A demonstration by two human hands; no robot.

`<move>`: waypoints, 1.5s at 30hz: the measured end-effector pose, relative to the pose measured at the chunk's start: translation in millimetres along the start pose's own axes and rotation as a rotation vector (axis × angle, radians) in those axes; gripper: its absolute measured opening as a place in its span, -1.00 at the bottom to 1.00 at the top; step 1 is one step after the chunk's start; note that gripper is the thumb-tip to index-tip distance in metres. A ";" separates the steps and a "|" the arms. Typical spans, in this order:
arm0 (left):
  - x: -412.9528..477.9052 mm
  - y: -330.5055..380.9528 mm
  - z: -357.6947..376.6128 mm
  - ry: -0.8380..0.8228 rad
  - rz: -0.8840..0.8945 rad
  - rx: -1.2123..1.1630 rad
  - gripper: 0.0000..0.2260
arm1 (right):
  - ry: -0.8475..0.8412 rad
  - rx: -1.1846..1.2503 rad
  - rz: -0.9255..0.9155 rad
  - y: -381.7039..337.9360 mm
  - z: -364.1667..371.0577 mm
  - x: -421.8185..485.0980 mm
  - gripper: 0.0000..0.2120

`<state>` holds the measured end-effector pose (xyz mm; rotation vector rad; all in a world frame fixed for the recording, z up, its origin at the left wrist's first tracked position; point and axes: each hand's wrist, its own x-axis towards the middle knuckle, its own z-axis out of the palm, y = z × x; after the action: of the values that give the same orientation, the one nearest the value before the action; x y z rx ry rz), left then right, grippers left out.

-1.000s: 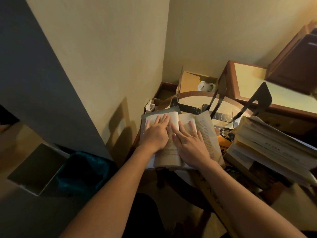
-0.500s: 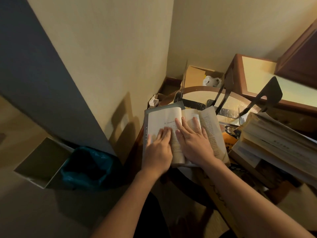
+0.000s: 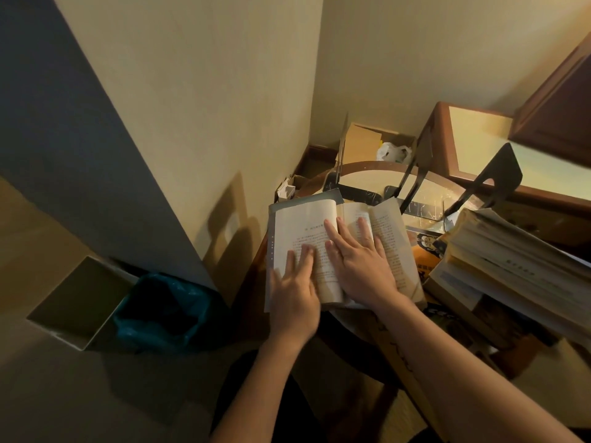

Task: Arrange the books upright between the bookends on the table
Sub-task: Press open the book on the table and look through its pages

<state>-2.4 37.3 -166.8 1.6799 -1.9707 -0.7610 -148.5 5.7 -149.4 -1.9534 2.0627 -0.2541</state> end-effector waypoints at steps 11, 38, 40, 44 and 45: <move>75.4 1.8 -11.7 -0.070 0.029 0.140 -0.53 | -0.005 0.020 0.011 -1.4 -0.9 0.0 -0.49; 84.4 -15.8 0.7 0.016 0.036 0.016 -0.56 | 0.033 -0.011 0.021 -1.2 3.7 0.8 -0.49; 72.6 -22.3 3.3 0.020 0.020 -0.002 -0.53 | 0.026 -0.013 0.019 -0.8 3.6 0.6 -0.48; 40.9 -33.5 3.2 -0.060 -0.065 -0.068 -0.43 | 0.021 -0.012 0.006 0.4 2.2 0.1 -0.48; 35.2 -33.1 -0.4 -0.082 -0.108 -0.128 -0.40 | 0.017 -0.009 0.005 0.5 1.7 0.2 -0.48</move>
<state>16.7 -1.1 -189.0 1.7140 -1.8537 -0.9879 -148.4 5.6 -151.2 -1.9578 2.0824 -0.2613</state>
